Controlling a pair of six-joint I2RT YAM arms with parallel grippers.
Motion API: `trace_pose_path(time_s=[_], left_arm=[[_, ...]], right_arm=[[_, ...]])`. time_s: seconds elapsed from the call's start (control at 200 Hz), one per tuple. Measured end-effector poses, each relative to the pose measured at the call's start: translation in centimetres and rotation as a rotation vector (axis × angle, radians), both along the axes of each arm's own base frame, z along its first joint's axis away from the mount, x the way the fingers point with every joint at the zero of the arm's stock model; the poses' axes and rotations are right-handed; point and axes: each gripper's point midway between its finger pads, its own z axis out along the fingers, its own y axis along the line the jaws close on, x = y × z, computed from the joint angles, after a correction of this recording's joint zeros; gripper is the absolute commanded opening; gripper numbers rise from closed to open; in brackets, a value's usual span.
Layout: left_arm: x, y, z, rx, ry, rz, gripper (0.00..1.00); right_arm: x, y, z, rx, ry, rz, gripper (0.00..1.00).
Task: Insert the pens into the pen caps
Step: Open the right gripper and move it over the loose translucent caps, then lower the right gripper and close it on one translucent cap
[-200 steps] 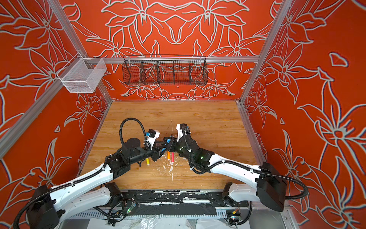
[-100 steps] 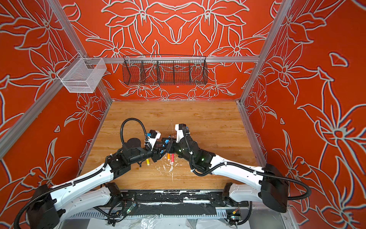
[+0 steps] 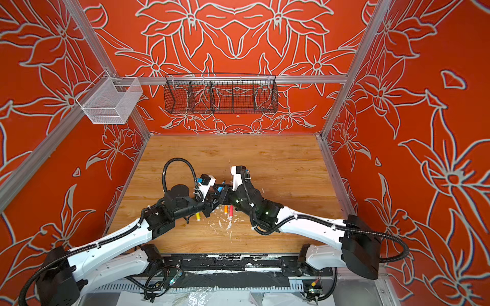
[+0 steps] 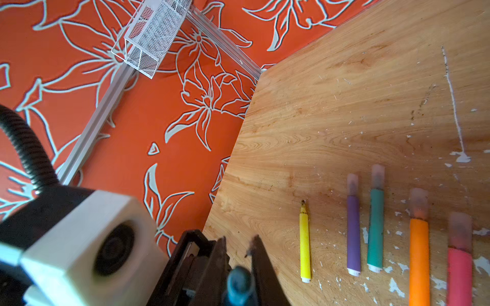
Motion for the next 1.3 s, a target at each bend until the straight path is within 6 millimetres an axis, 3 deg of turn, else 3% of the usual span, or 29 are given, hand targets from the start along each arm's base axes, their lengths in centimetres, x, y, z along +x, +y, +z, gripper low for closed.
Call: trace_pose_path(time_s=[0.09, 0.18, 0.295, 0.425, 0.52, 0.596, 0.831, 0.976, 1.301], left_arm=[[0.0, 0.0, 0.0, -0.001, -0.002, 0.002, 0.00], [0.1, 0.0, 0.2, -0.005, -0.006, 0.006, 0.00], [0.4, 0.2, 0.2, -0.005, -0.007, 0.027, 0.00], [0.7, 0.4, 0.2, -0.006, -0.008, 0.045, 0.00], [0.8, 0.4, 0.0, -0.001, -0.005, 0.049, 0.00], [0.9, 0.4, 0.0, 0.002, -0.005, 0.053, 0.00], [1.2, 0.2, -1.2, 0.029, 0.019, 0.054, 0.00], [1.2, 0.2, -1.3, 0.031, 0.020, 0.053, 0.00], [1.2, 0.2, -1.5, 0.037, 0.022, 0.052, 0.00]], right_arm=[[-0.1, -0.3, 0.1, -0.007, -0.001, -0.008, 0.30], [-0.4, -1.1, 0.3, -0.034, -0.009, -0.021, 0.42], [-0.9, -4.0, 0.9, -0.084, -0.030, -0.077, 0.43], [-1.5, -9.1, 0.3, -0.182, -0.034, -0.183, 0.46], [-1.7, -12.4, -1.8, -0.300, -0.012, -0.254, 0.46], [-1.8, -14.7, -4.5, -0.420, 0.026, -0.297, 0.46], [-0.7, -20.3, -12.3, -0.729, 0.210, -0.384, 0.45], [0.0, -22.0, -15.5, -0.833, 0.320, -0.401, 0.47], [0.0, -22.0, -19.0, -0.941, 0.408, -0.345, 0.48]])
